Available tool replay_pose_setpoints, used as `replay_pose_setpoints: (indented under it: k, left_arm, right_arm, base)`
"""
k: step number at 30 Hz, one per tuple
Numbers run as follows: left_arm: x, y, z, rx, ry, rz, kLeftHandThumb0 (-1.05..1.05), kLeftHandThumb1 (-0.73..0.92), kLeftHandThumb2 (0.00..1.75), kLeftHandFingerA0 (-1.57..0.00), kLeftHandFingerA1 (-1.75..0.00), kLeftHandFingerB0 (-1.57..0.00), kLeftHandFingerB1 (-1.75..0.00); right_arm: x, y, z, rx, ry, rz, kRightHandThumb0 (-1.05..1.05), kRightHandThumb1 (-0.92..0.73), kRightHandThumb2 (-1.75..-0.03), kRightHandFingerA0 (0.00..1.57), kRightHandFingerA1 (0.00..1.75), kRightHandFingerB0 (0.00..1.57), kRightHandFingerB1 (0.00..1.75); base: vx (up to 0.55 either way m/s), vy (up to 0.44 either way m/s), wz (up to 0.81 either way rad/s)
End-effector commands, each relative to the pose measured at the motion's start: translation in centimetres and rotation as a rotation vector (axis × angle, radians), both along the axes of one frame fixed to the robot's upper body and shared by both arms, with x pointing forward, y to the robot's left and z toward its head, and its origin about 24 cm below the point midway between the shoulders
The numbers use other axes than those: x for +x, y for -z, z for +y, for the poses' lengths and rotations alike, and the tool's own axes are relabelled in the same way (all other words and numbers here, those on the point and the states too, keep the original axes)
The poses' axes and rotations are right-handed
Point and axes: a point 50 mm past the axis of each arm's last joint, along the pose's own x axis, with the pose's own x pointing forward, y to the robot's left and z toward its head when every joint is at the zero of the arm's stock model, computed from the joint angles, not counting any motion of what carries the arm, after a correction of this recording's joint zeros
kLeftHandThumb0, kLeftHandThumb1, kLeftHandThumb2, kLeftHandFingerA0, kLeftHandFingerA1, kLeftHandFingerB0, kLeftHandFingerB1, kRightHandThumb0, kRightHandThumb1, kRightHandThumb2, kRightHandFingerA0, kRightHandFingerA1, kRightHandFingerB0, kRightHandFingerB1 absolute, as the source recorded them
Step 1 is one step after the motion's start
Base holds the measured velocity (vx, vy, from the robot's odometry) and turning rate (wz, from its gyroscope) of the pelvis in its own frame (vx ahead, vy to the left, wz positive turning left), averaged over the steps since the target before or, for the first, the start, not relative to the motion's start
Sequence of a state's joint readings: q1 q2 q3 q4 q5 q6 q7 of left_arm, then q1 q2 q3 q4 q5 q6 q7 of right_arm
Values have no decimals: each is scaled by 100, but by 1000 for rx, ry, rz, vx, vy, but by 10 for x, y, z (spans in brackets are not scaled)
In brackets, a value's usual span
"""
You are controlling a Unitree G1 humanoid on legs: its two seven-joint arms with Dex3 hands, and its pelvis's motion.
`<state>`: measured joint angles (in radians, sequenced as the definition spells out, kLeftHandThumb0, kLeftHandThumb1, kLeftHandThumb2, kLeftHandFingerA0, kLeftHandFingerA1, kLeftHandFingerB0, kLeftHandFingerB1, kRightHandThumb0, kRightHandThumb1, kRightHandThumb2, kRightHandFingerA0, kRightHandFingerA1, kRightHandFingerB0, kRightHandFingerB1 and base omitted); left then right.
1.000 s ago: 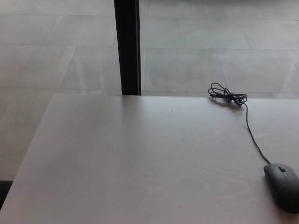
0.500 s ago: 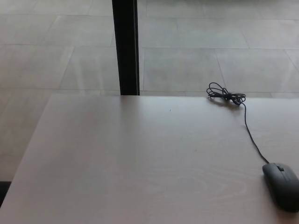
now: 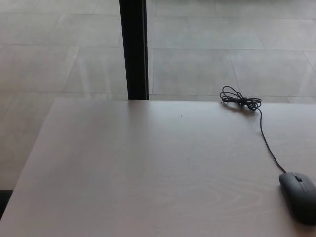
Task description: The robot uses its right fingers to click on the left button of the black mouse placed on the table.
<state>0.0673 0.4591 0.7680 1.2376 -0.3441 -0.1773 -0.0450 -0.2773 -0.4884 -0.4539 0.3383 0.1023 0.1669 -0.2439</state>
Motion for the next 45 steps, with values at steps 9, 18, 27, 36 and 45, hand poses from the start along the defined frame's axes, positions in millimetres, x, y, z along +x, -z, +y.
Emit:
replay_pose_setpoints:
  k: [9,18,27,36,45]
  left_arm:
    - [6,-7,5,28,-8,-52,-75,83,65,-81,-52,-67,-50]
    - [11,-9,6,45,19,-38,-75,86,66,-82,-54,-65,-49]
    - [10,-8,5,39,9,-35,-74,87,66,-88,-54,-64,-49]
    - [11,-10,6,49,22,-43,-73,86,66,-81,-52,-66,-51]
    - [13,-12,8,54,23,-45,-73,87,67,-84,-54,-68,-50]
  right_arm:
    - [25,10,88,-411,-505,150,-74,-87,-66,57,50,49,38]
    - [23,53,100,-517,-624,263,-67,-87,-66,81,109,46,43]
    - [23,55,97,-688,-672,339,-78,-89,-67,87,98,49,41]
    - [22,51,104,-795,-739,348,-72,-89,-67,63,55,45,39]
    - [32,42,119,-1179,-780,394,-77,-72,-112,41,59,37,50]
  base:
    - [0,0,0]
    - [0,0,0]
    - [0,0,0]
    - [0,0,0]
    - [0,0,0]
